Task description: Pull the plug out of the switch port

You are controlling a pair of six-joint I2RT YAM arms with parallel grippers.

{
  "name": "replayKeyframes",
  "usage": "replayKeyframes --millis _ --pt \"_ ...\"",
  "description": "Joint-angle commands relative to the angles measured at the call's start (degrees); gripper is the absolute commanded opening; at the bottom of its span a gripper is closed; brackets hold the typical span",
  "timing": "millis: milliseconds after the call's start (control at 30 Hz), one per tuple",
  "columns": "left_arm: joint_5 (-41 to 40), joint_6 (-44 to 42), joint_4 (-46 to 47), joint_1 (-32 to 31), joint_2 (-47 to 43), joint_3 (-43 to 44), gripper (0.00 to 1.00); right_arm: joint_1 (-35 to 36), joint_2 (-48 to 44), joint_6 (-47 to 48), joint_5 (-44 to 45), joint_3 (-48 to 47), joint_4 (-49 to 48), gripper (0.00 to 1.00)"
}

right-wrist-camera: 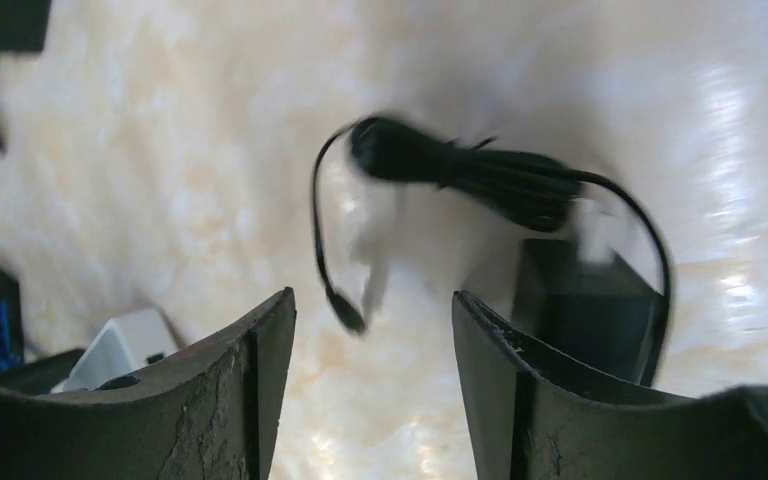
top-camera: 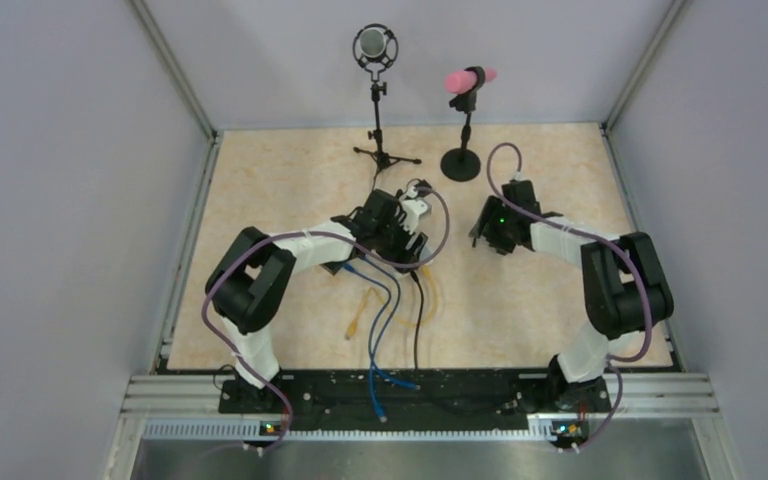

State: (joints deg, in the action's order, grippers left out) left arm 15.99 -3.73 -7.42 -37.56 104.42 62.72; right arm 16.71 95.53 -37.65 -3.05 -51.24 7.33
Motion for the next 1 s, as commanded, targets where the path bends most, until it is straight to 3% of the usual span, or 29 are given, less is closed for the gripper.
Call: replayKeyframes --millis 0,133,300,333,367,433,467,967 --pt "1.97 2.54 -1.77 -0.01 3.70 2.43 0.32 -5.82 -1.75 3.35 1.70 -0.45 -0.27 0.59" --pt "1.72 3.60 -1.21 -0.44 5.15 3.90 0.32 -8.04 -1.07 4.66 -2.34 -2.10 0.64 0.59" --pt "1.89 5.59 -1.24 -1.28 8.19 5.32 0.37 -7.72 -5.48 1.95 -16.56 2.08 -5.40 0.58" --pt "2.08 5.79 -1.26 -1.36 8.84 5.43 0.44 -7.52 -6.79 1.29 -17.28 3.39 -6.07 0.58" --pt "2.12 6.09 -1.39 -1.38 9.29 5.47 0.64 -7.38 -7.98 0.87 -17.49 4.44 -6.31 0.59" --pt "1.12 6.68 -1.46 -1.46 9.93 5.38 0.96 -7.39 -10.08 0.22 -17.89 6.58 -6.44 0.59" --pt "0.48 6.92 -1.45 -1.46 10.03 5.27 0.98 -7.39 -11.06 0.00 -17.95 7.46 -6.44 0.59" --pt "-0.05 9.80 -1.42 -0.24 -0.76 3.97 0.99 -3.11 -18.20 -3.05 -21.30 15.20 -9.06 0.59"
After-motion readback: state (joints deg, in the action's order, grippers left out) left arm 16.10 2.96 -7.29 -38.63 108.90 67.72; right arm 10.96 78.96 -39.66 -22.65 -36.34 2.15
